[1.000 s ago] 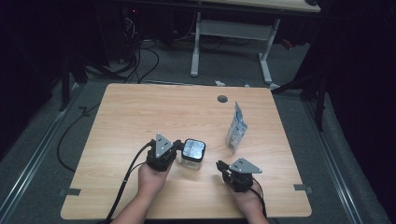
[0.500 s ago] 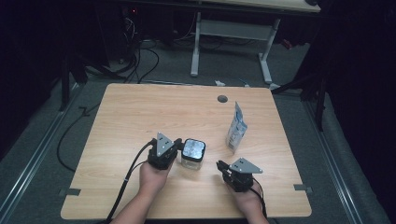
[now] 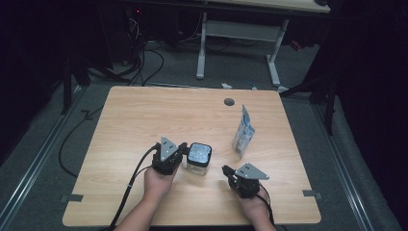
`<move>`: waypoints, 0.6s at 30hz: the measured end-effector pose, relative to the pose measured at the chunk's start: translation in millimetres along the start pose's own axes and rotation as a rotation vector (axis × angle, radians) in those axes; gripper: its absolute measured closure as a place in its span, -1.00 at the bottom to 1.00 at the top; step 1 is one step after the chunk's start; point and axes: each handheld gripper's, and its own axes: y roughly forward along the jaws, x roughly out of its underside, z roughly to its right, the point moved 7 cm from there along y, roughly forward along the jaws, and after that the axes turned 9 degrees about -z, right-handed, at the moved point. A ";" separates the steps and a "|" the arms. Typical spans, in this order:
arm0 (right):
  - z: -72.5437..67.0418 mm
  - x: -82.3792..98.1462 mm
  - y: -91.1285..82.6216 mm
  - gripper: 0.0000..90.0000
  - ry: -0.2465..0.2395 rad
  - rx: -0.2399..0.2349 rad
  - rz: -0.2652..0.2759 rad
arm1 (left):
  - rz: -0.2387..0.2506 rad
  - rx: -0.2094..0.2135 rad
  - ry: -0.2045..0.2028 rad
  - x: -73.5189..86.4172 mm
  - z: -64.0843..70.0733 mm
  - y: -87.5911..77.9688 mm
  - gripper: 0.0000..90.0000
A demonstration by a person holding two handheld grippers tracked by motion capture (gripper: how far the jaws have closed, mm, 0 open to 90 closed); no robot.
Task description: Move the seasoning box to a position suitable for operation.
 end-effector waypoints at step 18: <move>-0.1 -35.1 6.6 1.00 0.037 0.010 0.055 | 0.004 0.010 -0.014 -0.6 -1.4 -0.5 1.00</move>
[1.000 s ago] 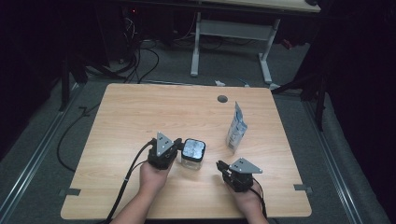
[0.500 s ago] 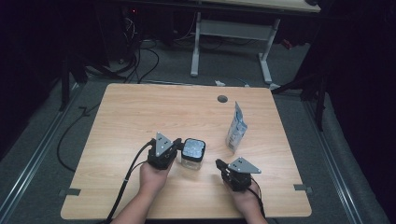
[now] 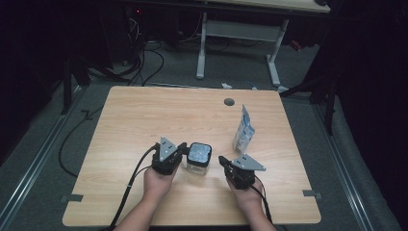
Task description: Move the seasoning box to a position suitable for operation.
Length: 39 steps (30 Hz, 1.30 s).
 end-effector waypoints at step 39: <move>-19.7 -11.3 6.4 1.00 -0.056 -0.010 0.001 | 0.016 0.008 -0.021 0.0 -0.7 -0.4 1.00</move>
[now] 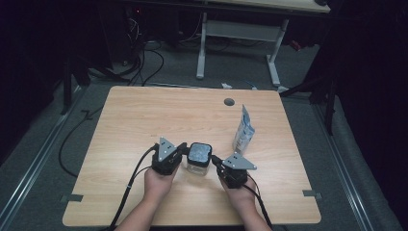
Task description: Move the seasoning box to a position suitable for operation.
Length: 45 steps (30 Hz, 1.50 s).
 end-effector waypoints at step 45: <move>-27.1 -35.4 2.0 1.00 -0.039 -0.065 0.059 | -0.081 0.032 0.016 23.3 -6.2 -45.2 0.96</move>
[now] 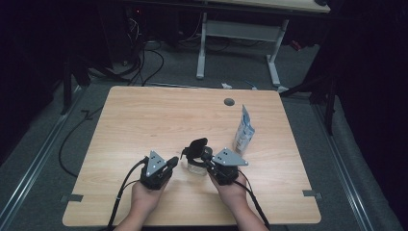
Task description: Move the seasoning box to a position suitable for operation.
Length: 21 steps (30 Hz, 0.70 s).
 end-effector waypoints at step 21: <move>-13.0 -18.6 6.6 1.00 -0.022 -0.036 0.013 | 0.016 0.077 0.007 -5.1 44.4 10.7 0.98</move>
